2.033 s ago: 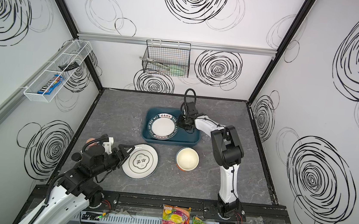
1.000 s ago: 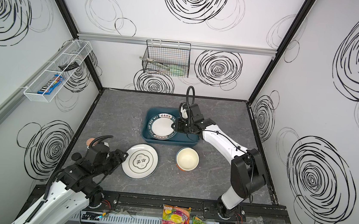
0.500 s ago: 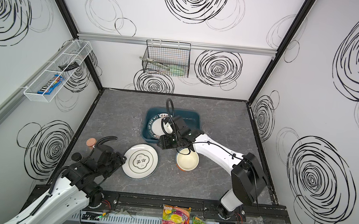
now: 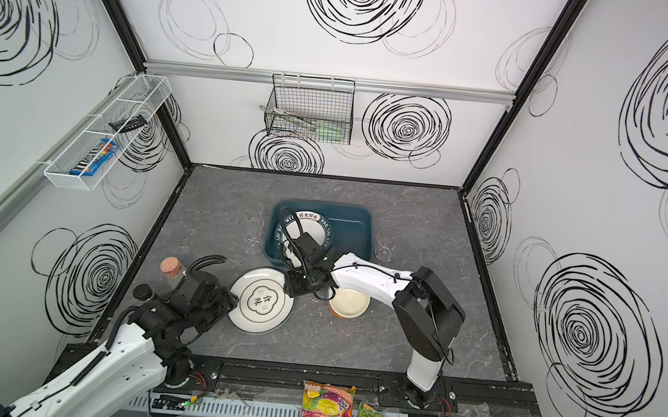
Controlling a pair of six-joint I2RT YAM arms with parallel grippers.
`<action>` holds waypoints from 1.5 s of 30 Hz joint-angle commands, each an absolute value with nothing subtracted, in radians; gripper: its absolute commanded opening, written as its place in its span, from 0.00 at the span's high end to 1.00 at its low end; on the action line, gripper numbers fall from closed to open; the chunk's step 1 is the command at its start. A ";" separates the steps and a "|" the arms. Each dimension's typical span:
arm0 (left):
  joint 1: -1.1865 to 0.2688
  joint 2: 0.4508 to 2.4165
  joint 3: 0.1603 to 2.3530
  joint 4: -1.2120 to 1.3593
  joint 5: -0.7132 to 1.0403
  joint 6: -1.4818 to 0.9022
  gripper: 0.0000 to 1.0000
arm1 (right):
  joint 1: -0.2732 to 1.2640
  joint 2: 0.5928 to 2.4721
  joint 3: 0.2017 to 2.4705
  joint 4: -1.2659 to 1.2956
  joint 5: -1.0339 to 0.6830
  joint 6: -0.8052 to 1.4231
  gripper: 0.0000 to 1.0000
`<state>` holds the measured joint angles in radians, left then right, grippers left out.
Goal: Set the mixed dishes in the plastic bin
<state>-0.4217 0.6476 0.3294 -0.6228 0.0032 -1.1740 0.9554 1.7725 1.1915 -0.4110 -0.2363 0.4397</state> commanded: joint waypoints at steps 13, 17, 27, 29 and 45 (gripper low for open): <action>-0.420 0.691 0.298 -0.518 0.039 -1.147 0.37 | 0.973 1.858 1.267 -0.436 -0.210 0.436 0.53; -0.418 0.686 0.292 -0.515 0.044 -1.148 0.38 | 0.977 1.867 1.278 -0.433 -0.212 0.436 0.53; -0.408 0.669 0.278 -0.504 0.060 -1.147 0.42 | 0.983 1.889 1.291 -0.433 -0.222 0.438 0.54; -0.407 0.667 0.275 -0.502 0.063 -1.147 0.43 | 0.985 1.889 1.293 -0.437 -0.216 0.439 0.54; -0.403 0.639 0.269 -0.514 0.066 -1.154 0.44 | 0.978 1.854 1.284 -0.448 -0.154 0.445 0.53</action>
<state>-0.4091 0.6456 0.2764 -0.5282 0.0631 -1.1538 0.9779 1.8694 1.2766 -0.4206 -0.1699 0.4412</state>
